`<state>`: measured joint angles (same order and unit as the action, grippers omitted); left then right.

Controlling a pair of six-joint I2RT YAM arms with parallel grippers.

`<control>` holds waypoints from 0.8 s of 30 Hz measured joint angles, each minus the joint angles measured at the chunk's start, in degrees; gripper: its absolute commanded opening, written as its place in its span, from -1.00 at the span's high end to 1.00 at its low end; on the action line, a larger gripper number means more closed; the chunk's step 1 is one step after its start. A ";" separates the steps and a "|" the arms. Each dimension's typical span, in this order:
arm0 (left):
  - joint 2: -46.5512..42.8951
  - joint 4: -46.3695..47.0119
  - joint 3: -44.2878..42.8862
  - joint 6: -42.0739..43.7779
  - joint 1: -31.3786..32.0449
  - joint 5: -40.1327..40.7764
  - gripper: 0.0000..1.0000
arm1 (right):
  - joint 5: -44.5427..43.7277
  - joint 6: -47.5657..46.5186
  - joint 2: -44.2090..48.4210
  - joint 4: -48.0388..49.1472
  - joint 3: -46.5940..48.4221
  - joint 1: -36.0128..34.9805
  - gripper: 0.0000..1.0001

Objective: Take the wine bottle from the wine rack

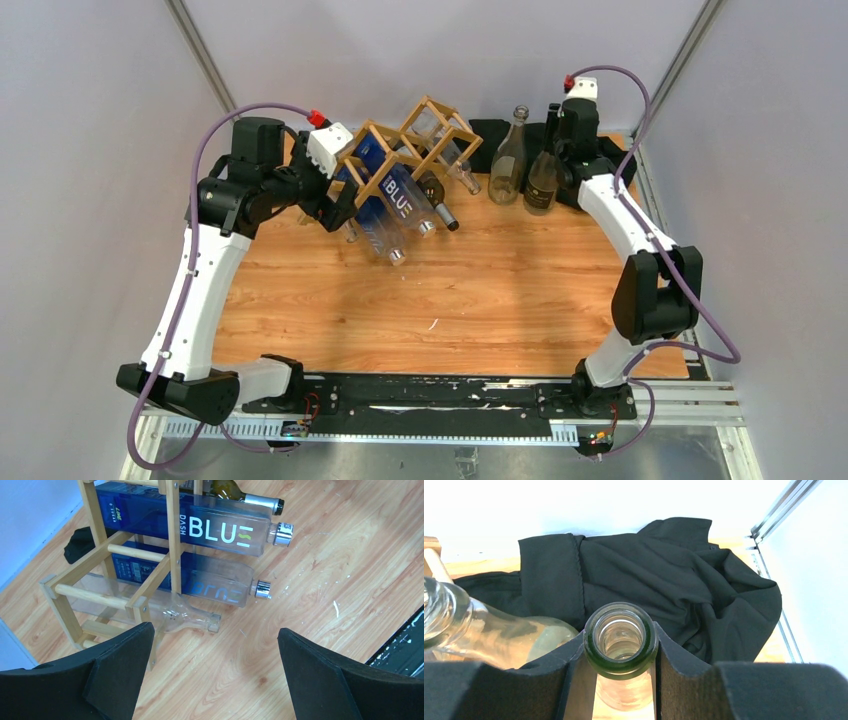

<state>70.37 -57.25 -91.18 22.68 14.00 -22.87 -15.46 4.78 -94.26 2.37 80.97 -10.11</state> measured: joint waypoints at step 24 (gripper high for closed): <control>-0.02 -1.38 0.00 -0.15 -0.24 0.22 -1.00 | 3.78 1.53 8.33 5.88 -1.75 0.04 -0.85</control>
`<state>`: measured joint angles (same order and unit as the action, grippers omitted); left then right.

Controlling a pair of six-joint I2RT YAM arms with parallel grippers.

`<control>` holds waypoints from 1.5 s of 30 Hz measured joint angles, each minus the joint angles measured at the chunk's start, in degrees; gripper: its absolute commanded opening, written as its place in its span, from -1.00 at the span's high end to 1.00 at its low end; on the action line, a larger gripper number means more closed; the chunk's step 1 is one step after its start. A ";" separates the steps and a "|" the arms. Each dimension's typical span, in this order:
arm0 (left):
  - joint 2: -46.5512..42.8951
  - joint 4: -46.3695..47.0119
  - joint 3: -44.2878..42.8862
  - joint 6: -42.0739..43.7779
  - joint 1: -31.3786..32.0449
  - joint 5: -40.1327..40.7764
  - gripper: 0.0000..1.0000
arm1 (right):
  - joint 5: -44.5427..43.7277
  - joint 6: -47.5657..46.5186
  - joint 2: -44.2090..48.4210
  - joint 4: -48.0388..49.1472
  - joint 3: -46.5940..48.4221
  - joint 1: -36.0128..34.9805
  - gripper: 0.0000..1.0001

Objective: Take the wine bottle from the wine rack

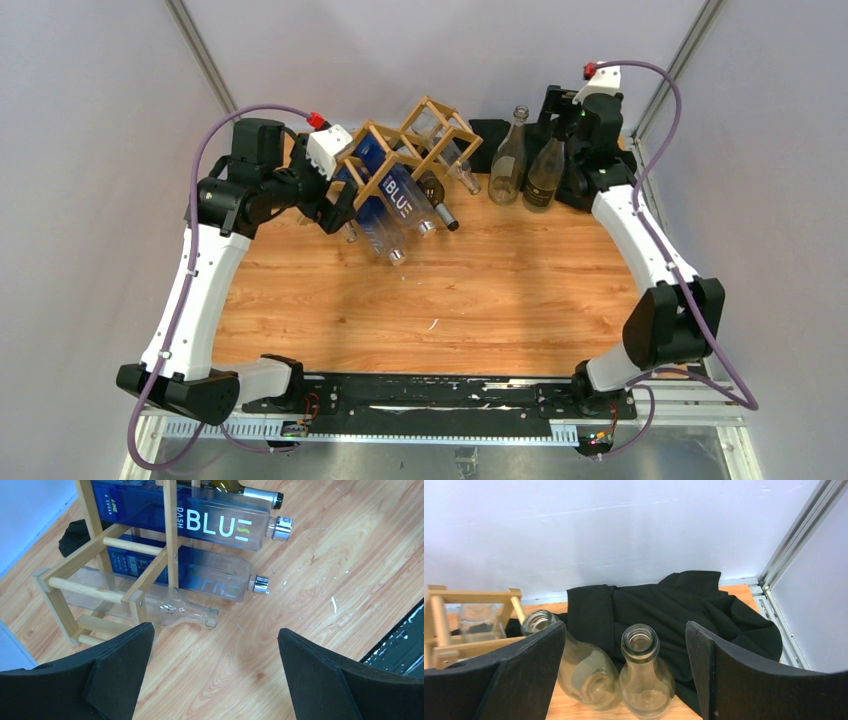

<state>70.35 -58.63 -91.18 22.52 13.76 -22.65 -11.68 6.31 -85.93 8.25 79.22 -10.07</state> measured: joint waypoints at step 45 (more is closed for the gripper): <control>1.01 -0.59 5.38 5.09 -16.63 -1.40 -1.00 | 13.84 21.35 -24.11 -21.22 22.40 -43.50 -0.90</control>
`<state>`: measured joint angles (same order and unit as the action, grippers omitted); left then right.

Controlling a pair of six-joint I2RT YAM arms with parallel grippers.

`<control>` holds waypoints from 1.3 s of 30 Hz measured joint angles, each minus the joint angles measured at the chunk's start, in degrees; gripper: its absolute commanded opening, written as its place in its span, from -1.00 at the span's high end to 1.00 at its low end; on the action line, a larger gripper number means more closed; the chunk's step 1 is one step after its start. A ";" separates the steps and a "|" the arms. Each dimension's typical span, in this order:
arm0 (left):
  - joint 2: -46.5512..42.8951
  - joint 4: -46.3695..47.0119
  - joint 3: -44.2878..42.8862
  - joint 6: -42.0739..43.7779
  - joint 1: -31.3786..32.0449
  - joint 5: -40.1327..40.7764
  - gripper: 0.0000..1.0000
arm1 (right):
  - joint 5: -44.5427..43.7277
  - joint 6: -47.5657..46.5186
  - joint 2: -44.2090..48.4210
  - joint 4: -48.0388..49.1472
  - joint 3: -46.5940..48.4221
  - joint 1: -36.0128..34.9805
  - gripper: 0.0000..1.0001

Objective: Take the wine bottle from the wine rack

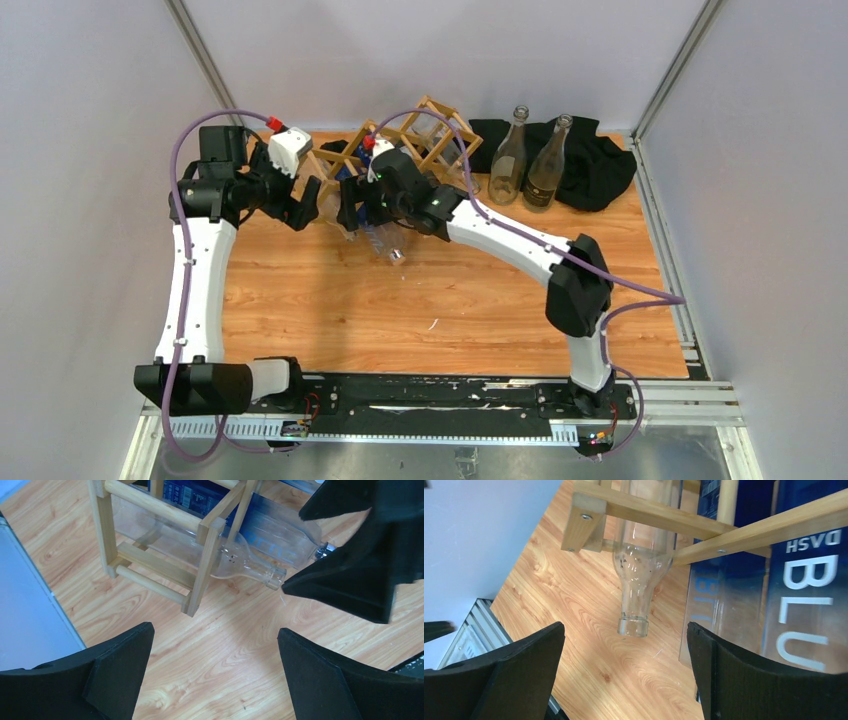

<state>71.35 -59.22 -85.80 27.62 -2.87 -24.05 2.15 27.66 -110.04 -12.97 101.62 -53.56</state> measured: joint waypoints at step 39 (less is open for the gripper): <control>0.17 -0.04 -4.24 0.61 -1.68 -1.05 -1.00 | 6.73 8.17 -19.23 4.46 10.27 0.07 -0.41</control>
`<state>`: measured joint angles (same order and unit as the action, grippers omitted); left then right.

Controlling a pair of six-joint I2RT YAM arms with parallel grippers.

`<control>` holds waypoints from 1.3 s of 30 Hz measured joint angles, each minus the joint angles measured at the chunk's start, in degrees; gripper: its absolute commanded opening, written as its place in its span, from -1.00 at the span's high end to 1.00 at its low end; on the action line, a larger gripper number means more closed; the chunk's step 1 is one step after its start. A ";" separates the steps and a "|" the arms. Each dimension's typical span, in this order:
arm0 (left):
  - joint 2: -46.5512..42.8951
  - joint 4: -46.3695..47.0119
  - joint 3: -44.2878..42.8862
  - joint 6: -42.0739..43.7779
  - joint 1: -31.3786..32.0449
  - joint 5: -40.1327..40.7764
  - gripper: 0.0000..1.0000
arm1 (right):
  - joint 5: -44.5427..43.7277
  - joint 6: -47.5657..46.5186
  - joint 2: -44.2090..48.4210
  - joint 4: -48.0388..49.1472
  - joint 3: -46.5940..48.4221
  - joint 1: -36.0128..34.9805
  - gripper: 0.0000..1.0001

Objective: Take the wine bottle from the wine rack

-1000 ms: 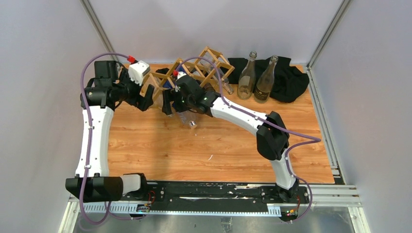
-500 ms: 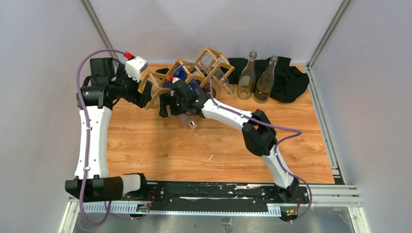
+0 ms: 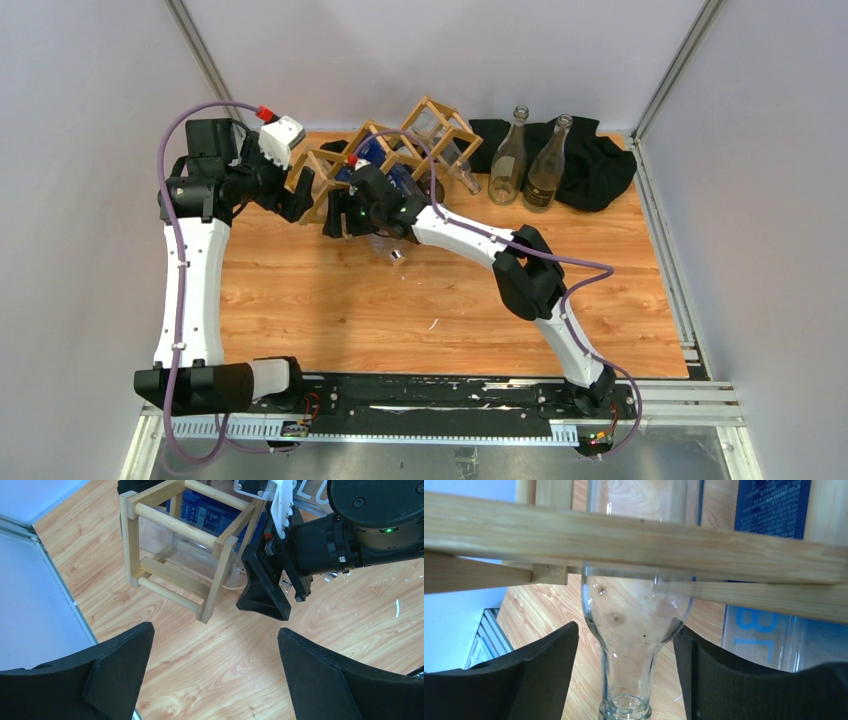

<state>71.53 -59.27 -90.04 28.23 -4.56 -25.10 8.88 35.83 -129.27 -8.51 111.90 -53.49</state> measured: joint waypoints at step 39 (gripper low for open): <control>-1.49 0.02 2.67 6.10 -0.09 -4.57 -1.00 | 3.02 6.88 22.49 15.50 -33.03 0.50 1.00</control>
<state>70.04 -59.24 -87.37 34.33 -4.64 -29.67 11.90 42.72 -106.78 6.98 78.87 -52.99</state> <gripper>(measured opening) 0.999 0.402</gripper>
